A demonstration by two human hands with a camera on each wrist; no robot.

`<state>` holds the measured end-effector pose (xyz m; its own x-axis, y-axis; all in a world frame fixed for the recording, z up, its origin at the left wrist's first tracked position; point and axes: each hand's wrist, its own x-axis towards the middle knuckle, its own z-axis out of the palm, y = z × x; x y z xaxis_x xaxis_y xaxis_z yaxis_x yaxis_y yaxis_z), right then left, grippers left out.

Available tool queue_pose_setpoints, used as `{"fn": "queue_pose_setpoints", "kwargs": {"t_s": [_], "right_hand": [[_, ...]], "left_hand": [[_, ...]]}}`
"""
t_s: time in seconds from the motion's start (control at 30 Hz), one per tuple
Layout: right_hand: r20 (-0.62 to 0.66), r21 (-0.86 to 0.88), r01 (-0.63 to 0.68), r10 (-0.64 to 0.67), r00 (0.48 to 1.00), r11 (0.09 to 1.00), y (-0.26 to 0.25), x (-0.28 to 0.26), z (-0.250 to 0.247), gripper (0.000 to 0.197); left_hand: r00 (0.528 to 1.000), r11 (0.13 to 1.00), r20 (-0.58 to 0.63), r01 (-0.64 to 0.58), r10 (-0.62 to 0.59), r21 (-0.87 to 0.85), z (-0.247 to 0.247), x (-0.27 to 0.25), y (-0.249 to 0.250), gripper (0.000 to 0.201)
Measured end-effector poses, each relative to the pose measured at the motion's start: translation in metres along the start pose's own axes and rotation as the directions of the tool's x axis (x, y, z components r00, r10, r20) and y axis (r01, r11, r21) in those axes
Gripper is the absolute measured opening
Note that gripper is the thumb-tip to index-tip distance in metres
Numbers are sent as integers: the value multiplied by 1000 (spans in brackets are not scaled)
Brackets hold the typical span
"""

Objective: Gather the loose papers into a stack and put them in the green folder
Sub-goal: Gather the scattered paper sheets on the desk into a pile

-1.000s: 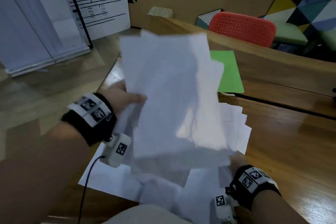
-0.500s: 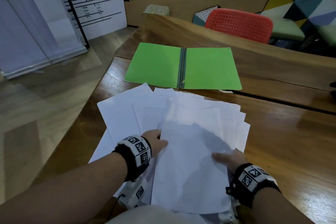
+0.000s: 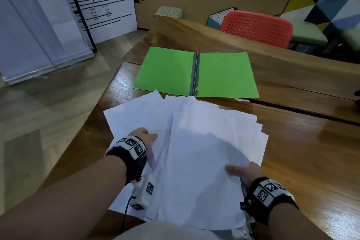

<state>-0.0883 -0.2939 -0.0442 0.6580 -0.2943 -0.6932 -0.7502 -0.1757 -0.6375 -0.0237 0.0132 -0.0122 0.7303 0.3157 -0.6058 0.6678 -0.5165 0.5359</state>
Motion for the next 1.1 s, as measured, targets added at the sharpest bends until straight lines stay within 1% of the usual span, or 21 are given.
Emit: {"fn": "queue_pose_setpoints", "kwargs": {"t_s": [0.07,0.1,0.13,0.2,0.27,0.33,0.4,0.53,0.6,0.63,0.7,0.77,0.8,0.83,0.9,0.97,1.0,1.03,1.1], "right_hand": [[-5,-2,-2,2,1000,1000,-1,0,-1,49],[-9,-4,-8,8,1000,1000,-2,-2,-1,48],[-9,2,-5,5,1000,1000,-2,-2,0,49],[-10,-1,-7,7,1000,1000,0,1,0,54],[-7,-3,-17,17,1000,1000,1,3,1,57],[-11,-17,-15,14,1000,1000,1,2,1,53],[-14,-37,-8,7,1000,999,-1,1,1,52],[-11,-66,23,-24,1000,998,-3,1,-1,46],[2,-58,38,-38,999,998,-2,2,0,49],[8,-50,40,-39,999,998,-1,3,0,51],[19,-41,42,-41,999,998,0,5,0,50],[22,-27,40,-40,999,999,2,5,1,47],[19,-11,33,-33,999,999,3,6,0,47],[21,4,30,-30,999,1000,4,7,0,48],[14,27,27,-27,1000,999,6,8,1,48],[-4,49,28,-28,1000,998,6,8,2,48],[-2,59,22,-22,1000,998,6,8,3,48],[4,70,12,-13,1000,997,7,9,3,47],[29,66,5,-7,1000,998,7,8,2,45]], "left_hand": [[986,999,-166,33,-33,-1,-18,4,-13,16],[971,998,-232,55,-54,-2,-28,4,-18,17],[963,997,-258,78,-77,-4,-34,6,-21,16],[971,998,-227,67,-69,-19,-41,7,-21,16],[982,998,-183,28,-38,-54,-36,4,-15,23],[987,997,-157,11,-22,-71,-23,-2,-9,38],[990,991,-143,4,-23,-135,-11,-9,-4,50],[984,964,-180,-56,9,-259,4,-23,2,86],[978,951,-207,-73,9,-300,8,-27,6,97],[978,944,-207,-61,-7,-323,10,-26,8,100],[990,942,-136,-10,-38,-336,11,-23,9,97],[998,974,-27,47,-54,-221,8,-20,8,86],[998,984,-11,59,-61,-171,5,-19,6,78],[999,988,-28,38,-43,-151,2,-18,6,69],[992,989,-115,-65,50,-131,-5,-18,7,45],[968,976,-202,-174,147,-127,-15,-24,16,22],[954,964,-238,-220,181,-152,-23,-28,24,24],[938,949,-275,-265,212,-173,-33,-29,32,31],[900,924,-347,-340,265,-173,-57,-38,49,34]]}}
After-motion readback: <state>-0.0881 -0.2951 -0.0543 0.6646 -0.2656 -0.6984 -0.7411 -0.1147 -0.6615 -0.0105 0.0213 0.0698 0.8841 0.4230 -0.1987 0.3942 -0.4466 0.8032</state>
